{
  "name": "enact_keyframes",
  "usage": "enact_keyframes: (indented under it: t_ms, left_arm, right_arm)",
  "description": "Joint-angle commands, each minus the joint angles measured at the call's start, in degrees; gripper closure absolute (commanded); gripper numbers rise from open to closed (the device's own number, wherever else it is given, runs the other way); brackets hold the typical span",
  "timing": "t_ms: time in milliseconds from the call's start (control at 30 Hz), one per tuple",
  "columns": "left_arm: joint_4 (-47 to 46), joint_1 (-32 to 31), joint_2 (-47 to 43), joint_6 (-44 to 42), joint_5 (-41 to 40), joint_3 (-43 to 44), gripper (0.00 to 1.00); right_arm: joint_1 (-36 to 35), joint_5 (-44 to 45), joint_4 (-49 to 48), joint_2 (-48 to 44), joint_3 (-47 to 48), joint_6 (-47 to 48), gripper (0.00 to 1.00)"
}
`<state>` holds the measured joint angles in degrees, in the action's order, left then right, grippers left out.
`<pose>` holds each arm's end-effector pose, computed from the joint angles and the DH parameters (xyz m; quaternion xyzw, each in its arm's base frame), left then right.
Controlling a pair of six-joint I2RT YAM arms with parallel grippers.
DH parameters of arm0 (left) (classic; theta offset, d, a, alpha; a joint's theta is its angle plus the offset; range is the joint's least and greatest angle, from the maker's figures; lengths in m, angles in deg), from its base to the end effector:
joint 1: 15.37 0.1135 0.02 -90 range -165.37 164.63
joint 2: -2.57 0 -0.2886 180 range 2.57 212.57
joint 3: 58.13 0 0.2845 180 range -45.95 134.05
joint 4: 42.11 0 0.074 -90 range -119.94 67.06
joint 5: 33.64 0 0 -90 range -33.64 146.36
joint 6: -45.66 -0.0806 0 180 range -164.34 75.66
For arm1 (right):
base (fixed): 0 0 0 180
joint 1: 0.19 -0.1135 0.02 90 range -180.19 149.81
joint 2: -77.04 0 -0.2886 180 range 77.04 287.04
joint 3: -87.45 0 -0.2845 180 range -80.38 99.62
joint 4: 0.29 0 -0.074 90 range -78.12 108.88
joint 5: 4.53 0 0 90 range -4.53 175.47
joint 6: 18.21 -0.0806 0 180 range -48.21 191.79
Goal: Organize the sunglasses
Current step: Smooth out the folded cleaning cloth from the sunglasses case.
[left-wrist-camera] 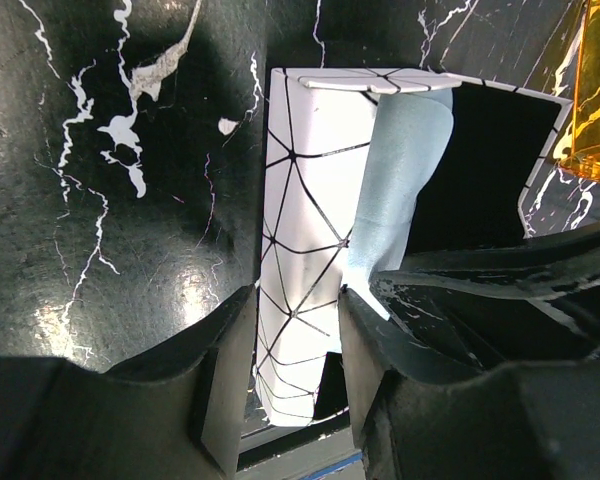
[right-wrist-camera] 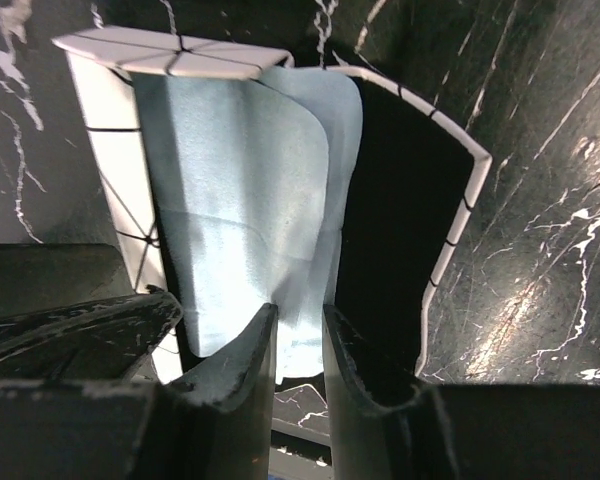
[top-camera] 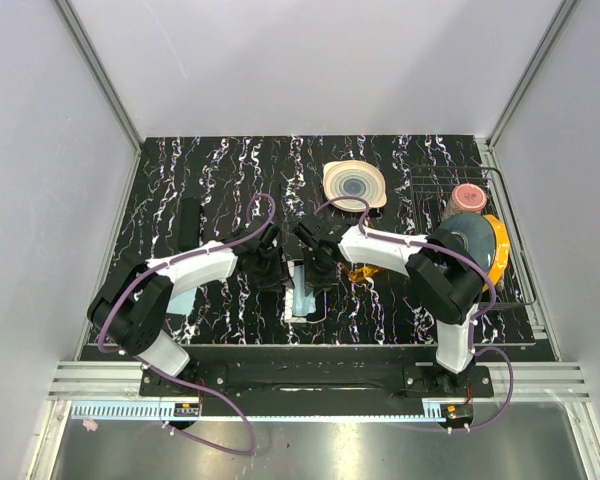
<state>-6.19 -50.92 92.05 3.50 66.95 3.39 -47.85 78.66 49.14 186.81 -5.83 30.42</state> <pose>0.2649 -0.2075 0.1311 -0.0831 0.9666 -0.2168 0.1082 0.2797 0.3212 0.1268 -0.0632 0.9846 0.1484 0.0673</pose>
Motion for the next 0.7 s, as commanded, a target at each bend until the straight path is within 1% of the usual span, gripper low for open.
enact_keyframes:
  t_ms: [0, 167, 433, 567, 667]
  left_arm:
    - [-1.77, 0.22, 0.53, -0.72, 1.28, -0.30, 0.58]
    - [-1.69, 0.13, 0.53, -0.64, 1.19, -0.65, 0.59]
    - [-1.77, 0.22, 0.62, -0.46, 0.84, -0.83, 0.59]
    - [-1.69, 0.22, 0.79, -0.46, 0.75, -0.91, 0.59]
    - [-1.69, 0.13, 0.79, -0.46, 0.75, -0.83, 0.59]
  right_arm:
    - [-0.68, 2.06, -4.03, -0.79, -2.03, -1.61, 0.69]
    - [-0.68, 3.03, -5.96, -2.11, -3.18, -2.23, 0.72]
    - [-0.77, 4.96, -4.83, -3.69, -2.47, -1.97, 0.73]
    - [-1.03, 6.54, -3.42, -4.04, -1.34, -1.53, 0.69]
    - [-1.47, 8.39, -2.45, -3.96, -0.72, -1.09, 0.64]
